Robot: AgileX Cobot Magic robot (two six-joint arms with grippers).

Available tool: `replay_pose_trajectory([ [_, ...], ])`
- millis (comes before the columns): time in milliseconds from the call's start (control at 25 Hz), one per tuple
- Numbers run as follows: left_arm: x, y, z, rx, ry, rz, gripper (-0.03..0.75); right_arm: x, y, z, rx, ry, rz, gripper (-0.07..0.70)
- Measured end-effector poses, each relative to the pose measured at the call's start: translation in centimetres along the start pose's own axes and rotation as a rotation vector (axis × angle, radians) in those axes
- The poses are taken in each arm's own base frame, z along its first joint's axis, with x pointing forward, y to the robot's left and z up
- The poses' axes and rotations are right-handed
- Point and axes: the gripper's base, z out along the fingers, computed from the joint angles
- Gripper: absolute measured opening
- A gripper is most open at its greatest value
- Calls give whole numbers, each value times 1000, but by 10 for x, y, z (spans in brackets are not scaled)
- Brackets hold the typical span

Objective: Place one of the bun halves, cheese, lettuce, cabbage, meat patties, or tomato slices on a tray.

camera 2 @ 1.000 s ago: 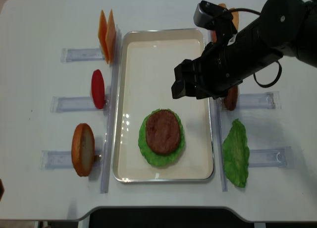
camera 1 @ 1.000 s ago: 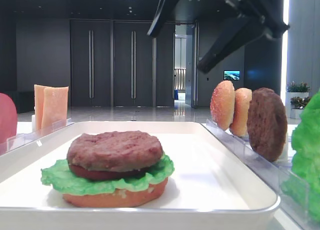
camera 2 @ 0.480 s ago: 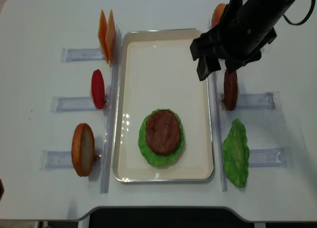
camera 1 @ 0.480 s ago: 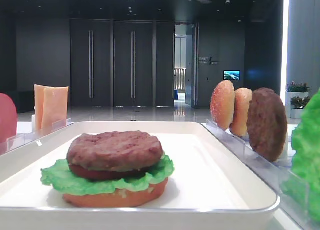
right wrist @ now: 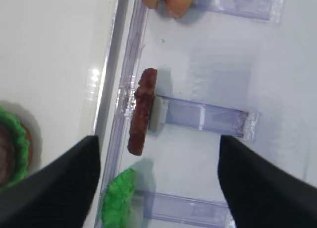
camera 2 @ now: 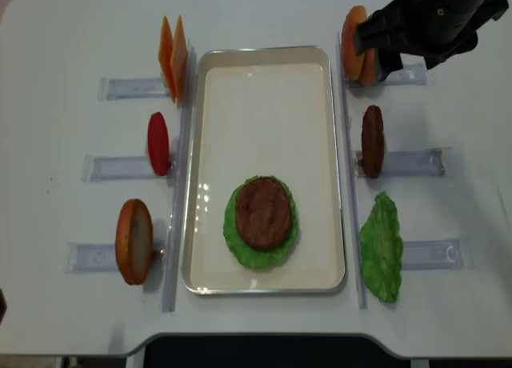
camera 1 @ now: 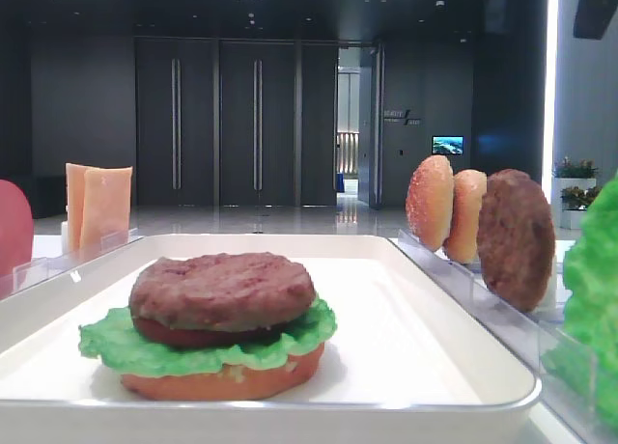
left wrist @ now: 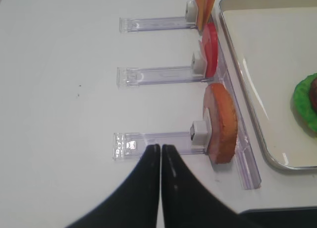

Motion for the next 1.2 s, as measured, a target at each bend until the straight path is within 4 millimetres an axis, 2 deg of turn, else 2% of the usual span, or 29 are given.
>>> replay_pose_trajectory([
  [200, 0, 0, 0, 0, 0, 0, -1, -6, -38, 0, -7, 3, 67, 479],
  [360, 0, 0, 0, 0, 0, 0, -1, -7, -80, 0, 29, 0, 111, 479],
  [560, 0, 0, 0, 0, 0, 0, -1, 4, -130, 6, 71, 35, 203, 478],
  [720, 0, 0, 0, 0, 0, 0, -1, 16, -157, 9, 92, 63, 282, 478],
  [840, 0, 0, 0, 0, 0, 0, -1, 27, -164, 15, 96, 95, 310, 478],
  [1000, 0, 0, 0, 0, 0, 0, -1, 44, -160, 16, 92, 123, 315, 478],
  [1200, 0, 0, 0, 0, 0, 0, -1, 74, -147, -8, 100, 72, 312, 478],
])
